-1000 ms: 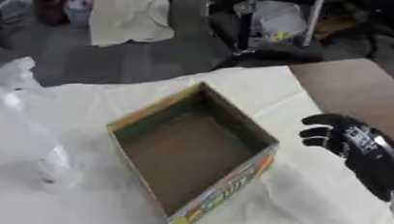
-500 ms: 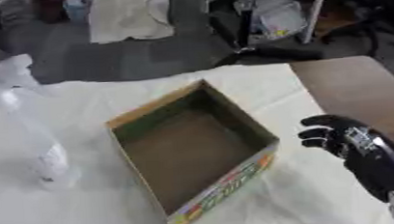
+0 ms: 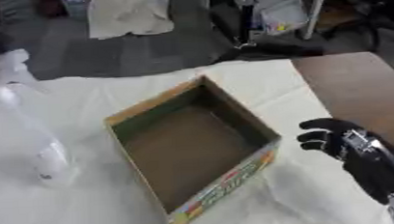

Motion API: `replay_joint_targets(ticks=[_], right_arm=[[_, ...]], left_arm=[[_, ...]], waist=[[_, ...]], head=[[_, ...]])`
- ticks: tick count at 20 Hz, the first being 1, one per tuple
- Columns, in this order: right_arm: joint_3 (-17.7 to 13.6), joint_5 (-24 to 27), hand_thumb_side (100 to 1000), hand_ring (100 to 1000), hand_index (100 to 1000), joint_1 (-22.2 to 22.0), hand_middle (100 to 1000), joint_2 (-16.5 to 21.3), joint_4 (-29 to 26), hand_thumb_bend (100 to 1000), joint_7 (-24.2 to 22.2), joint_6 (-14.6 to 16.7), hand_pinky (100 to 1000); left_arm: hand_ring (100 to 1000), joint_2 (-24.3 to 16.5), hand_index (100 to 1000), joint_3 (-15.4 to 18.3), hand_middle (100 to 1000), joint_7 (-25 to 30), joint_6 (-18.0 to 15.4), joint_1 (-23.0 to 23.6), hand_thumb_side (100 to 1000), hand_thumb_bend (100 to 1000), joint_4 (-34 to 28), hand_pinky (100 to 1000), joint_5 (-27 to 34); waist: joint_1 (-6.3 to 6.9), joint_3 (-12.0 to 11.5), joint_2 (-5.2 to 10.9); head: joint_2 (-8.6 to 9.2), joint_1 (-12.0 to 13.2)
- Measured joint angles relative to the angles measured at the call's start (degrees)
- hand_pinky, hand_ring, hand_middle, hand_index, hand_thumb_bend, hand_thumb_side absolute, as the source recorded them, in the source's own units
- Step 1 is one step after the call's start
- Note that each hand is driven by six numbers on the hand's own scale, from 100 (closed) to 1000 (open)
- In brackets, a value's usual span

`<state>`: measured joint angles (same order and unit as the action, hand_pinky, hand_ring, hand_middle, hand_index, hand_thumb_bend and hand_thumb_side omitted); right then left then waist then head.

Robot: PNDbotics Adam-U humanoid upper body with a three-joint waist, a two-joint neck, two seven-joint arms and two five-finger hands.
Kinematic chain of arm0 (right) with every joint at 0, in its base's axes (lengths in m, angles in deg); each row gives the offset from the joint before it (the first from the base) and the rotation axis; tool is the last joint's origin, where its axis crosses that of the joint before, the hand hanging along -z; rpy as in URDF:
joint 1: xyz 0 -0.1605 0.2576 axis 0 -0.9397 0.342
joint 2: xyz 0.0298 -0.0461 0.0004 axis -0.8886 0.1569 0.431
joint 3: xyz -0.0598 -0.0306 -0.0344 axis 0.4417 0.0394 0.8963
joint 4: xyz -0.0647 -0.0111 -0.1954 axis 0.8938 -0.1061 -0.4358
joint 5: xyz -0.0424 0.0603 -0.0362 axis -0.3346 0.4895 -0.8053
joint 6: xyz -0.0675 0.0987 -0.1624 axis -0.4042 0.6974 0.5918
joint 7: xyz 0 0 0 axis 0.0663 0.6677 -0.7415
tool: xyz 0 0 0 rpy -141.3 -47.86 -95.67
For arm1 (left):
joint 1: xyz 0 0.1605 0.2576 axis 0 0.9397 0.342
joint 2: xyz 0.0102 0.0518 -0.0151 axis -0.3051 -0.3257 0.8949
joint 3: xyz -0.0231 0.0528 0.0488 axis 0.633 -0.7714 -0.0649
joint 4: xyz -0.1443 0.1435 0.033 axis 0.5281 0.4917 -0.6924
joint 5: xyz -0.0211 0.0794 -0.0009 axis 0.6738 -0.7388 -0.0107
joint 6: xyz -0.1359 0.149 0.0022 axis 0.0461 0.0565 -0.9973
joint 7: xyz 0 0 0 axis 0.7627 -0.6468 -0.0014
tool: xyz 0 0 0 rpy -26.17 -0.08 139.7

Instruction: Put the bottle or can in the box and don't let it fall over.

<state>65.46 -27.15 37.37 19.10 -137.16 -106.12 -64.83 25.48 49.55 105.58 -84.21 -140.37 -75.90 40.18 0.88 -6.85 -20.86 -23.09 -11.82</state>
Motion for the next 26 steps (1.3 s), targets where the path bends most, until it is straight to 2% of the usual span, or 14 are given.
replay_joint_targets(ticks=[3, 11, 20, 26], right_arm=[[0.12, -0.18, 776, 773, 763, -0.01, 781, -0.02, 0.10, 100, -0.18, 0.03, 796], [0.15, -0.55, 772, 772, 762, -0.02, 780, -0.36, 0.32, 100, -0.64, -0.01, 796], [0.17, -0.59, 785, 772, 762, -0.02, 780, -0.53, 0.32, 100, -1.01, -0.14, 797], [0.27, -1.05, 795, 772, 762, -0.02, 781, -0.60, 0.32, 100, -1.17, -0.25, 798]], left_arm=[[932, 0.00, 906, 0.00, 763, -0.14, -0.14, 0.00, 622, 100, 0.01, 898, -0.46], [879, 0.31, 870, 0.00, 739, -1.26, -0.71, 0.00, 560, 100, 0.22, 881, -2.06], [865, 0.67, 870, -0.05, 743, -2.80, -0.82, 0.00, 516, 100, 0.90, 862, -2.80], [841, 1.01, 858, -0.34, 730, -3.23, -0.62, 0.00, 456, 100, 1.28, 841, -2.80]], waist=[[0.00, 0.00, -0.24], [0.00, 0.02, -0.31], [0.02, 0.10, -0.66], [0.02, 0.20, -1.08]], head=[[-0.13, 0.00], [-0.39, 0.06], [-0.40, 0.12], [-0.40, 0.15]])
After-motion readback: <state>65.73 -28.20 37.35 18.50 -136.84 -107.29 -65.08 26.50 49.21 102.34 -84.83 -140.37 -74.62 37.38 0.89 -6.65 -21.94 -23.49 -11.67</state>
